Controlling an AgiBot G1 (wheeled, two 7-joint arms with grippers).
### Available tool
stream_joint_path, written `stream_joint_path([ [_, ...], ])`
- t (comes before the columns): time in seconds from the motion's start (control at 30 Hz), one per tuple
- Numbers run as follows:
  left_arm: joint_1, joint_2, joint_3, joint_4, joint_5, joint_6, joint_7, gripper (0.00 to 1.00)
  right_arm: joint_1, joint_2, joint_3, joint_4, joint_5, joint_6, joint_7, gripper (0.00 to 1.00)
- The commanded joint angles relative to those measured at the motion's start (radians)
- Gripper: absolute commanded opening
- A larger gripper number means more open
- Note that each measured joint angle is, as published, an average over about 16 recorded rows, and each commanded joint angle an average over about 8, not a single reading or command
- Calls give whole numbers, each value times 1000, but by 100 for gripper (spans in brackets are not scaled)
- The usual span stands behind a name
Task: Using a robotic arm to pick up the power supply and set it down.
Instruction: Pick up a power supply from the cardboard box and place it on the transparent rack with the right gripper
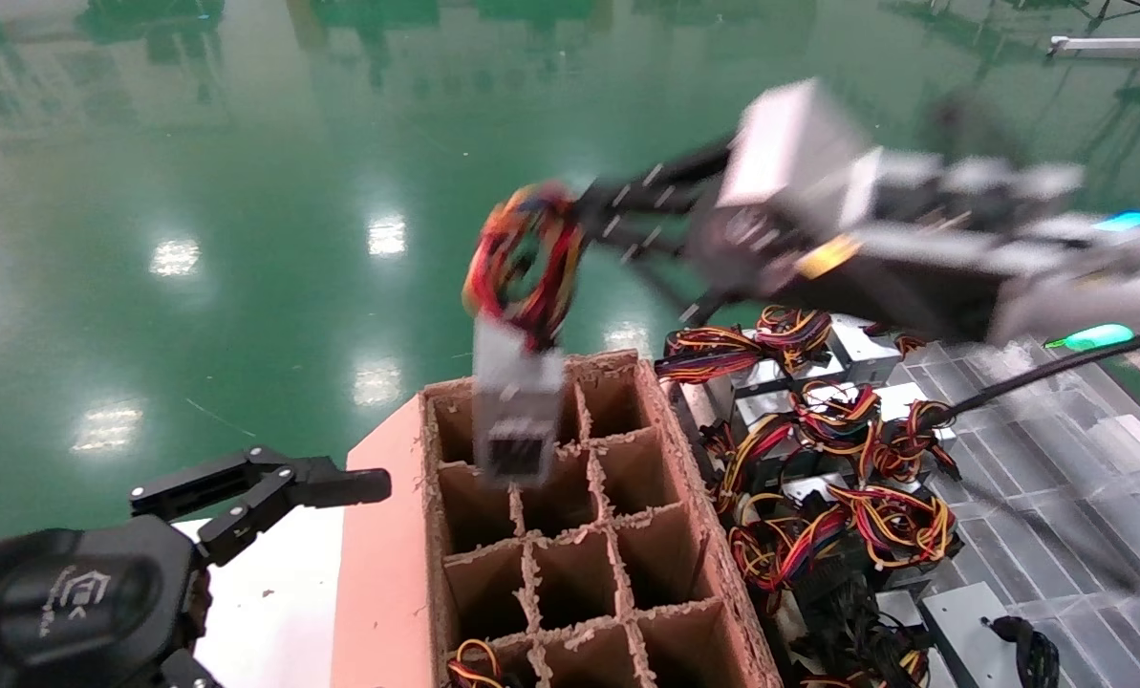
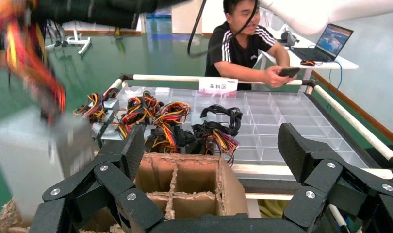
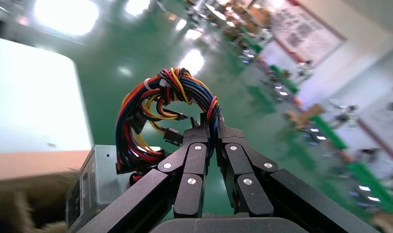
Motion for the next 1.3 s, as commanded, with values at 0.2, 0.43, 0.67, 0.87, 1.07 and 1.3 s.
stream_joint_path([
  [0.2, 0, 0, 0, 0, 0, 0, 0, 100, 39, 167, 78, 123, 20, 14, 50, 0],
  [0.43, 0, 0, 0, 0, 0, 0, 0, 100, 104, 329, 118, 111, 7, -62, 56, 0],
  [0.67, 0, 0, 0, 0, 0, 0, 0, 100, 117, 455, 133, 7, -7, -154, 1, 0],
  [0.87, 0, 0, 0, 0, 0, 0, 0, 100, 78, 522, 143, -126, 7, -208, -89, 0],
  [1.07, 0, 0, 0, 0, 0, 0, 0, 100, 35, 558, 150, -256, 25, -242, -180, 0],
  [1.3, 0, 0, 0, 0, 0, 0, 0, 100, 24, 544, 126, -371, -8, -272, -234, 0],
])
